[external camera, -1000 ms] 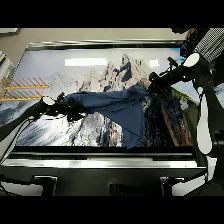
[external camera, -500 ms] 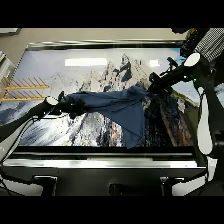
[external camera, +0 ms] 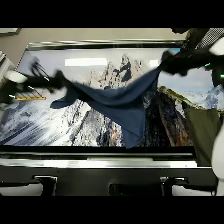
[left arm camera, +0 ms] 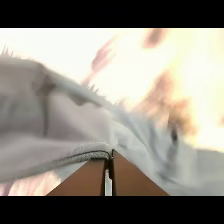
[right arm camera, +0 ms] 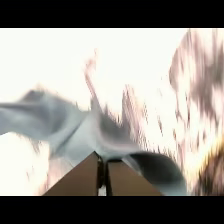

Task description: Fold the clothes and pants, and hang the long-sleeved shirts on hangers.

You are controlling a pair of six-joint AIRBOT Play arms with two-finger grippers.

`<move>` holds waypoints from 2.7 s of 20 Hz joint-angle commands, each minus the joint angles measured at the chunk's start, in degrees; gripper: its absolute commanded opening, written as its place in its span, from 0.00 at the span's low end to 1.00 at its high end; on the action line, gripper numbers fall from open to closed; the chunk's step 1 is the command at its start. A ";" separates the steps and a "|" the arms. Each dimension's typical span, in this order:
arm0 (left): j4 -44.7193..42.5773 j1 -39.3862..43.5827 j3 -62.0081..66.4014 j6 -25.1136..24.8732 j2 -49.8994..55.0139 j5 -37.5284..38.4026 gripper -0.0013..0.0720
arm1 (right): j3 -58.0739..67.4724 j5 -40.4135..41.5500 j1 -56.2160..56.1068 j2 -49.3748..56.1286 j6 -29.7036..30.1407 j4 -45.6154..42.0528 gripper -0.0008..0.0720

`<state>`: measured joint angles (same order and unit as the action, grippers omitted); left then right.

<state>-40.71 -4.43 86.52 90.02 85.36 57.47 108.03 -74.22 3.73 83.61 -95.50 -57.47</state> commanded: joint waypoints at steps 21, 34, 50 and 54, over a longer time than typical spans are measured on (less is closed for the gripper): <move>-10.88 -17.09 15.23 3.39 -20.15 18.73 0.03 | 6.36 8.22 1.70 -12.11 -13.81 -12.28 0.05; -17.84 -2.23 11.78 2.32 22.99 6.54 0.03 | 6.36 12.61 -7.43 31.80 -8.68 0.61 0.15; -17.81 -1.90 11.80 2.49 21.33 17.18 0.04 | -38.01 -10.34 16.65 1.27 11.15 -4.96 0.64; -17.81 -1.92 11.80 2.47 21.33 18.01 0.04 | -54.97 -3.72 16.65 -3.02 17.46 0.50 0.67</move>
<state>-58.52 -6.37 98.35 92.51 106.74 74.61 65.23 -82.85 19.99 84.27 -83.42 -61.06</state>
